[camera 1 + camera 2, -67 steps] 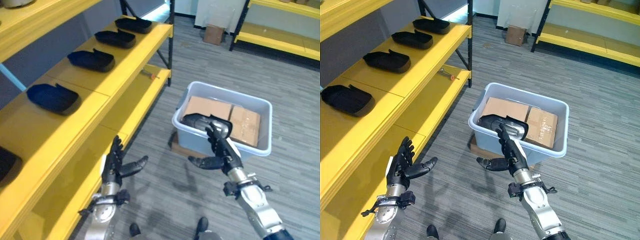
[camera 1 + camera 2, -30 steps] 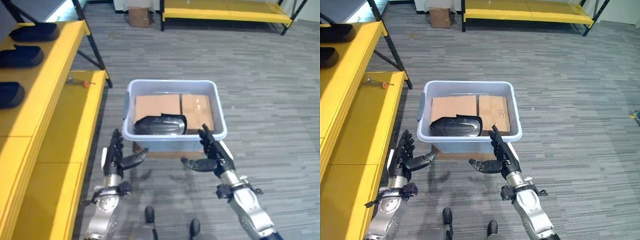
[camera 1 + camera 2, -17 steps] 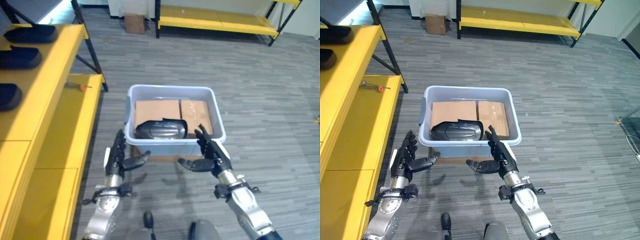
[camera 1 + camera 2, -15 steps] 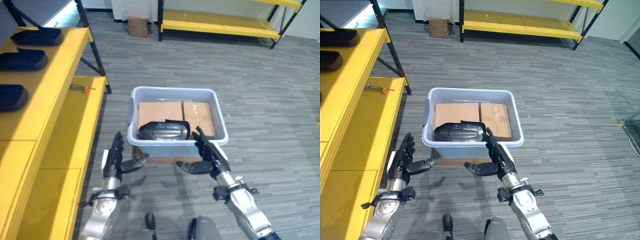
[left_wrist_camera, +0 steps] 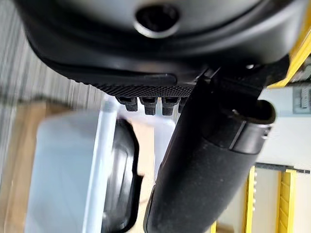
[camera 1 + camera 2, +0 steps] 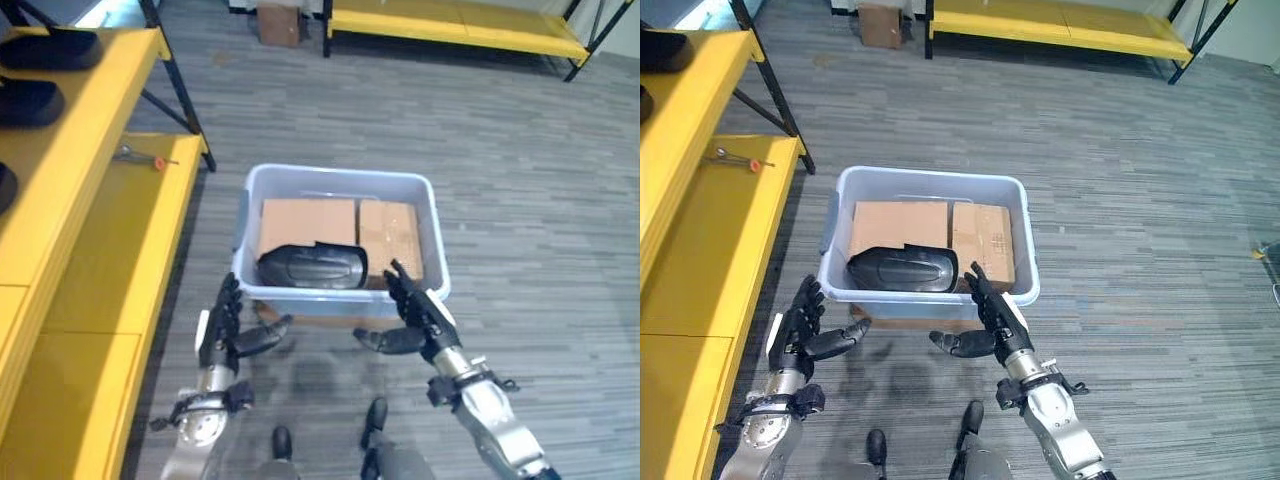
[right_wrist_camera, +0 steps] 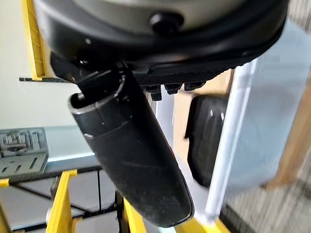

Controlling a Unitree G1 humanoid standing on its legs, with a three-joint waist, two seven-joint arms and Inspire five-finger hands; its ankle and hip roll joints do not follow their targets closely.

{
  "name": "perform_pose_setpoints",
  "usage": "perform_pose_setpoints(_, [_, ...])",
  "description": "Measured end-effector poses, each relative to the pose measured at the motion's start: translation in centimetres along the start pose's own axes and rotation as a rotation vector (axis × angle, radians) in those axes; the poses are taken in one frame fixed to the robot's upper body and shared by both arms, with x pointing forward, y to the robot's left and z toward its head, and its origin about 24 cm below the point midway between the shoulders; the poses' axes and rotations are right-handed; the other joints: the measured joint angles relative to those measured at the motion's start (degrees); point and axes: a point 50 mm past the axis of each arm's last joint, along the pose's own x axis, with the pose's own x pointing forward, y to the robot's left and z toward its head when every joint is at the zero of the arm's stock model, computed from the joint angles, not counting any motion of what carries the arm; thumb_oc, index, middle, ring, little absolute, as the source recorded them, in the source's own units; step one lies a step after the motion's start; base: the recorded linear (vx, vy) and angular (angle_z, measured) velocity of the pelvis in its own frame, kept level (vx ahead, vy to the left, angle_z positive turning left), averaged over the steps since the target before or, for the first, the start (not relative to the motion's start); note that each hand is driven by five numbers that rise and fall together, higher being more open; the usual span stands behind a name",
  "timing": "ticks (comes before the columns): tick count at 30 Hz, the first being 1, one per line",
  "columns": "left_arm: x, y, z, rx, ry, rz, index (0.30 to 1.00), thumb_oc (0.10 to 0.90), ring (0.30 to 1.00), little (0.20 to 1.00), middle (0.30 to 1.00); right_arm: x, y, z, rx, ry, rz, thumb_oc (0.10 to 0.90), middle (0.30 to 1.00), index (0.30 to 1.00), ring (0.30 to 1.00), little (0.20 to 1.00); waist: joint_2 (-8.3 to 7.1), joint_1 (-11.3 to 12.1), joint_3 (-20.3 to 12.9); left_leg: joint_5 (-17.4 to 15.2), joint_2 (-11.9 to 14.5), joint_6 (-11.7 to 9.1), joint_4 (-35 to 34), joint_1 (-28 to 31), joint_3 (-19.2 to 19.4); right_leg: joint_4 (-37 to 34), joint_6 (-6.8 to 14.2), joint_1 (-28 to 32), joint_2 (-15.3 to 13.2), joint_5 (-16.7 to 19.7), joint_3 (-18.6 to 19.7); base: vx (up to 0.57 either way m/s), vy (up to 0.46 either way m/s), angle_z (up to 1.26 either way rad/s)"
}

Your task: Move parts from the plastic box to the shelf.

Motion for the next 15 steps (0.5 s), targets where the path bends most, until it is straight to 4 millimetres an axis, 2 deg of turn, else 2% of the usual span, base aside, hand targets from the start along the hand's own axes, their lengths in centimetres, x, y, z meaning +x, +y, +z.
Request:
perform_pose_setpoints(2, [0.66, -0.51, 0.69, -0.008, -0.030, -0.026, 1.000, 0.900, 1.000, 1.000, 1.000, -0.11, -0.83, 0.20, -0.022, 0.000, -0.017, 0.900, 1.000, 1.000, 1.000, 1.000, 0.47, -1.00, -0.17, 0.35, 0.98, -0.55, 0.04, -0.45, -0.95, -0.01, -0.50, 0.44, 1.07, -1.10, -1.30, 0.12, -0.136, 0.28])
perform_pose_setpoints(4, [0.93, -0.64, 1.02, -0.013, -0.044, -0.028, 1.000, 0.900, 1.000, 1.000, 1.000, 0.01, -0.91, 0.36, -0.019, -0.007, -0.021, 0.900, 1.000, 1.000, 1.000, 1.000, 0.48, -0.97, -0.18, 0.61, 1.41, -0.98, 0.14, -0.68, -0.90, -0.01, -0.68, 0.31, 1.56, -1.28, -1.41, 0.09, -0.126, 0.07])
perform_pose_setpoints(7, [1.04, -0.86, 1.12, -0.020, -0.047, -0.038, 1.000, 0.900, 1.000, 1.000, 1.000, 0.19, -0.80, 0.48, -0.011, -0.012, -0.016, 0.900, 1.000, 1.000, 1.000, 1.000, 0.59, -0.58, -0.13, 0.28, 2.01, -1.95, 5.24, -3.57, -1.34, 0.09, -0.84, 0.41, 1.92, -2.41, -1.67, 0.05, -0.147, 0.13])
perform_pose_setpoints(8, [1.05, -0.80, 1.12, -0.020, -0.047, -0.036, 1.000, 0.900, 1.000, 1.000, 1.000, 0.28, -0.70, 0.53, -0.010, -0.015, -0.012, 0.900, 1.000, 1.000, 1.000, 1.000, 0.70, -0.17, -0.06, -0.36, 2.20, -2.86, 9.77, -5.90, -1.62, 0.82, -0.71, 0.18, 1.85, -3.62, -1.84, 0.01, -0.100, 0.17])
perform_pose_setpoints(9, [1.11, -0.74, 1.20, -0.015, -0.049, -0.039, 1.000, 0.900, 1.000, 1.000, 1.000, 0.24, -0.67, 0.47, -0.006, -0.013, -0.012, 0.900, 1.000, 1.000, 1.000, 1.000, 0.37, 0.65, 0.06, -0.78, 2.30, -3.45, 19.29, -10.84, -3.16, 1.17, -1.65, 0.25, 1.67, -4.22, -2.69, 0.09, -0.067, 0.11])
perform_pose_setpoints(10, [0.75, -0.62, 0.89, -0.017, -0.036, -0.033, 1.000, 0.900, 1.000, 1.000, 1.000, 0.23, -0.75, 0.50, 0.002, -0.013, -0.012, 0.900, 1.000, 1.000, 1.000, 1.000, 0.73, 2.46, 0.40, -0.29, 2.79, -3.63, 31.43, -16.94, -7.56, 1.37, -4.01, 1.13, 2.05, -5.11, -1.77, 0.15, 0.003, 0.04])
perform_pose_setpoints(11, [0.52, -0.51, 0.69, -0.017, -0.028, -0.031, 1.000, 0.900, 1.000, 1.000, 1.000, 0.19, -0.85, 0.51, 0.002, -0.013, -0.014, 0.900, 1.000, 1.000, 1.000, 1.000, 0.67, 3.03, 0.46, -1.34, 3.25, -3.78, 33.49, -20.02, -10.94, 0.72, -4.56, 1.33, 2.26, -5.47, -2.05, 0.18, 0.100, -0.05])
perform_pose_setpoints(12, [0.45, -0.45, 0.61, -0.020, -0.024, -0.028, 1.000, 0.900, 1.000, 1.000, 1.000, 0.14, -0.88, 0.58, 0.002, -0.017, -0.014, 0.900, 1.000, 1.000, 1.000, 1.000, 0.46, 2.82, 0.59, -1.33, 4.10, -3.37, 28.79, -19.85, -10.12, 0.94, -4.98, 1.16, 2.65, -5.77, -2.67, 0.12, 0.100, 0.00])
perform_pose_setpoints(14, [0.39, -0.38, 0.52, -0.035, -0.016, -0.026, 1.000, 0.900, 1.000, 1.000, 1.000, 0.16, -0.87, 0.57, 0.013, -0.023, -0.028, 0.900, 1.000, 1.000, 1.000, 1.000, 0.03, 1.38, 0.78, -0.60, 9.65, -2.80, 17.17, -19.50, -4.97, 1.00, -4.94, 1.17, 3.03, -6.00, -2.98, 0.16, 0.227, 0.12])
perform_pose_setpoints(15, [0.52, -0.54, 0.59, -0.044, -0.019, -0.028, 1.000, 0.900, 1.000, 1.000, 1.000, 0.17, -1.02, 0.58, 0.013, -0.025, -0.043, 0.900, 1.000, 1.000, 1.000, 1.000, -0.31, 0.58, 1.37, 0.61, 11.75, -3.46, 10.17, -18.22, -3.67, 1.58, -4.84, 0.97, 3.35, -5.96, -2.70, 0.20, 0.342, -0.02])
